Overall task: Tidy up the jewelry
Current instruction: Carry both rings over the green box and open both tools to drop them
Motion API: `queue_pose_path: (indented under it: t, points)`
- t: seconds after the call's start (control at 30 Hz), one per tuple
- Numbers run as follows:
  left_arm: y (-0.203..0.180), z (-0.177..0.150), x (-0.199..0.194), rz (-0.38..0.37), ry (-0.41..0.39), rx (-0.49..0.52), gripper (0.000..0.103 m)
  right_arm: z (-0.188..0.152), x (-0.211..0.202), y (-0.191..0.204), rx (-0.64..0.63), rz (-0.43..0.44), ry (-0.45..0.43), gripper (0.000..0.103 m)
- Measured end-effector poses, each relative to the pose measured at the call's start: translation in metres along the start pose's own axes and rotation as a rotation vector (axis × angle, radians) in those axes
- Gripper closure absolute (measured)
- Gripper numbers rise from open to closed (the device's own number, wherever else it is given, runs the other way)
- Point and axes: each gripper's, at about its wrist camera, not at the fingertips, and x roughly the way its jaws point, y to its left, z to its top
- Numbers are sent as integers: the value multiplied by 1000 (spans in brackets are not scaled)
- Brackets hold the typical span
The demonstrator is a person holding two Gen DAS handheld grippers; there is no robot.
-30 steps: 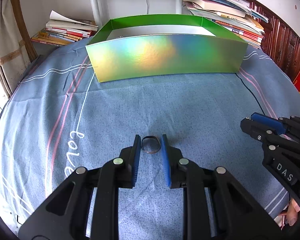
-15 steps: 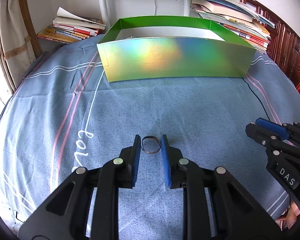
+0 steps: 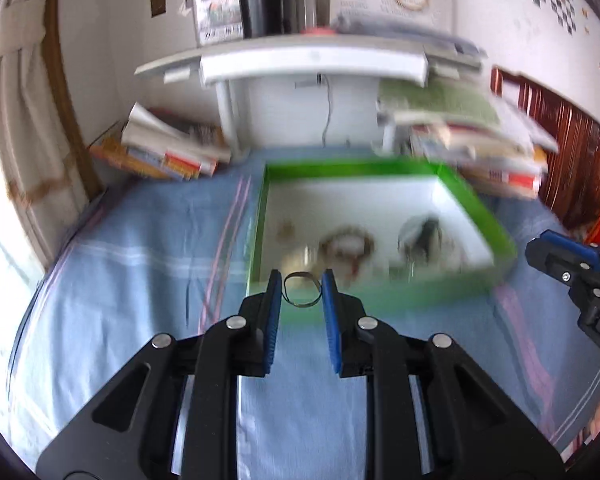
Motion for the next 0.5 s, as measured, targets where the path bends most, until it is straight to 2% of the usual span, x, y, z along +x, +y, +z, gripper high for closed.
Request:
queue_pose_path:
  t: [0.1, 0.2, 0.3, 0.43, 0.5]
  points:
    - [2, 34, 23, 6, 5, -2, 82, 29, 46, -10, 23, -22, 57, 82]
    - [1, 55, 62, 16, 37, -1, 82, 36, 86, -15, 28, -59, 99, 82]
    - [0, 59, 93, 5, 88, -10, 82, 32, 118, -18, 48, -54, 150, 82]
    - [0, 54, 120, 2, 130, -11, 82, 26, 135, -15, 40, -58, 175, 82]
    - [2, 52, 125, -13, 141, -23, 82, 24, 131, -15, 32, -66, 154, 75]
